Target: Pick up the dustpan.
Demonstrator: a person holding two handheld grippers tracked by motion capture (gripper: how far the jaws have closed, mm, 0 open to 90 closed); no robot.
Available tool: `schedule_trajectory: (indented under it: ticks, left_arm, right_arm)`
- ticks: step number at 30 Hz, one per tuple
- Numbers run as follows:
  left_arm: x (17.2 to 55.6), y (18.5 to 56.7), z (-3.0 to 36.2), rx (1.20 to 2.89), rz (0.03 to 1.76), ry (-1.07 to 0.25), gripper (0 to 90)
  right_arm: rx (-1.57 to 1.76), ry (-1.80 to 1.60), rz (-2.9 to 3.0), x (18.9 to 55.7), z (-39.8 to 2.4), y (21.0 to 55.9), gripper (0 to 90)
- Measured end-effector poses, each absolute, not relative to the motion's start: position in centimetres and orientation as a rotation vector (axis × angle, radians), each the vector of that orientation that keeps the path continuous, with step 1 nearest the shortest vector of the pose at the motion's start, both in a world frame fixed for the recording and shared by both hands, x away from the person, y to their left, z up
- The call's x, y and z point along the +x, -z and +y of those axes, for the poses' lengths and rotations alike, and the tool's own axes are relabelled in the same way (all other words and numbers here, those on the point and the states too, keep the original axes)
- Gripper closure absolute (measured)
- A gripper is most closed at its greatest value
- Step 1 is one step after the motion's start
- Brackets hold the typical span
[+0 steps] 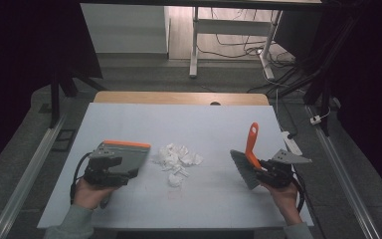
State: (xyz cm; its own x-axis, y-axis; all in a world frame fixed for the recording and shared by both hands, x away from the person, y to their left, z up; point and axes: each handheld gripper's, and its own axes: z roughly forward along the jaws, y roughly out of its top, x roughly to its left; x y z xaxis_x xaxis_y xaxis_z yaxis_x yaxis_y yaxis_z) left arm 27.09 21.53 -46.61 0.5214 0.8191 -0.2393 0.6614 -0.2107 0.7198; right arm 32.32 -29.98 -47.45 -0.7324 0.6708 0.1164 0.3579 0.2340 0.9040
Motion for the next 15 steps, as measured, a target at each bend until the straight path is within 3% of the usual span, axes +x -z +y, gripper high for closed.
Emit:
schedule_trajectory:
  ticks: [15]
  left_arm:
    - [27.1, 43.6, 23.6, 1.957, 1.325, -0.288, 15.8]
  right_arm:
    - [0.955, -1.485, 2.222, 32.4, -29.6, 47.4, 70.2]
